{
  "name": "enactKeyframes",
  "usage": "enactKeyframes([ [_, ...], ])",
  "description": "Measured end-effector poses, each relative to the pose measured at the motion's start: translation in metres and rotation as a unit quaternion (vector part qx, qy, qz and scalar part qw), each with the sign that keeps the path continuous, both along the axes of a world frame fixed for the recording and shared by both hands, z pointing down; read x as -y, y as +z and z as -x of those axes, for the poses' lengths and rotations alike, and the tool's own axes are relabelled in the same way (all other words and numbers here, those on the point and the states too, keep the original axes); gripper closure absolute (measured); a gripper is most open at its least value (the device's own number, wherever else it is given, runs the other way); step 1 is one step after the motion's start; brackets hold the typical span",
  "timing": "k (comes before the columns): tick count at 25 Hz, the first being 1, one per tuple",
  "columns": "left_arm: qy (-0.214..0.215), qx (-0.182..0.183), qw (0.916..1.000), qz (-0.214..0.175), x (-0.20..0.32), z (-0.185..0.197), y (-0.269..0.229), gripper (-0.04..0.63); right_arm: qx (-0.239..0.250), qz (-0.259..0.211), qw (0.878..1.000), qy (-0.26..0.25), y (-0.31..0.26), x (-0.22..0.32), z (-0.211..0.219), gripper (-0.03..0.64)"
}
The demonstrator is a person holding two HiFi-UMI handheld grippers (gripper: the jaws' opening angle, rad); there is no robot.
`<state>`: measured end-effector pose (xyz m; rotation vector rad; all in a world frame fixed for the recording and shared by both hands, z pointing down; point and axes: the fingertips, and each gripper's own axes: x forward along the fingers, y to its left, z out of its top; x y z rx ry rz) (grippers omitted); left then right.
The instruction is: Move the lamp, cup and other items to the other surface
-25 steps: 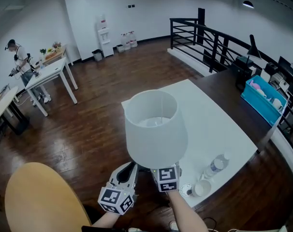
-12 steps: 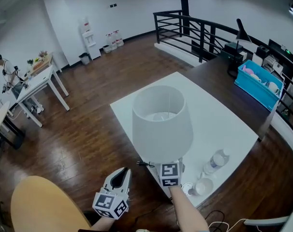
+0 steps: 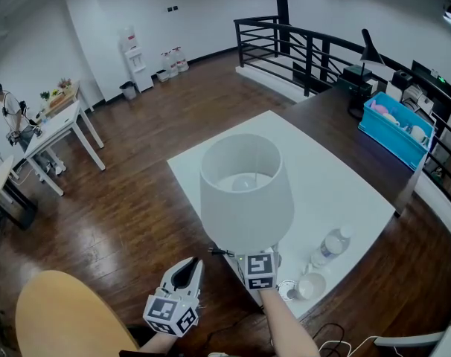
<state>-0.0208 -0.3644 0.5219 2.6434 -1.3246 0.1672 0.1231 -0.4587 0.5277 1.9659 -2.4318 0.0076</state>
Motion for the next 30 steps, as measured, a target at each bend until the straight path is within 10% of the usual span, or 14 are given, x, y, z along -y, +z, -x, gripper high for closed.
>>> enactKeyframes([
  [11, -0.022, -0.004, 0.9997, -0.003, -0.014, -0.012, -0.006, 0.546, 0.006, 0.010, 1.000, -0.019, 0.001, -0.064, 0.003, 0.296],
  [18, -0.069, 0.002, 0.9975, -0.017, -0.037, -0.023, -0.022, 0.583, 0.009, 0.021, 0.992, -0.126, -0.014, -0.121, 0.026, 0.345],
  [30, -0.159, 0.003, 0.9864, -0.044, -0.097, -0.006, -0.052, 0.583, 0.043, 0.002, 0.929, -0.368, -0.079, -0.200, 0.095, 0.589],
])
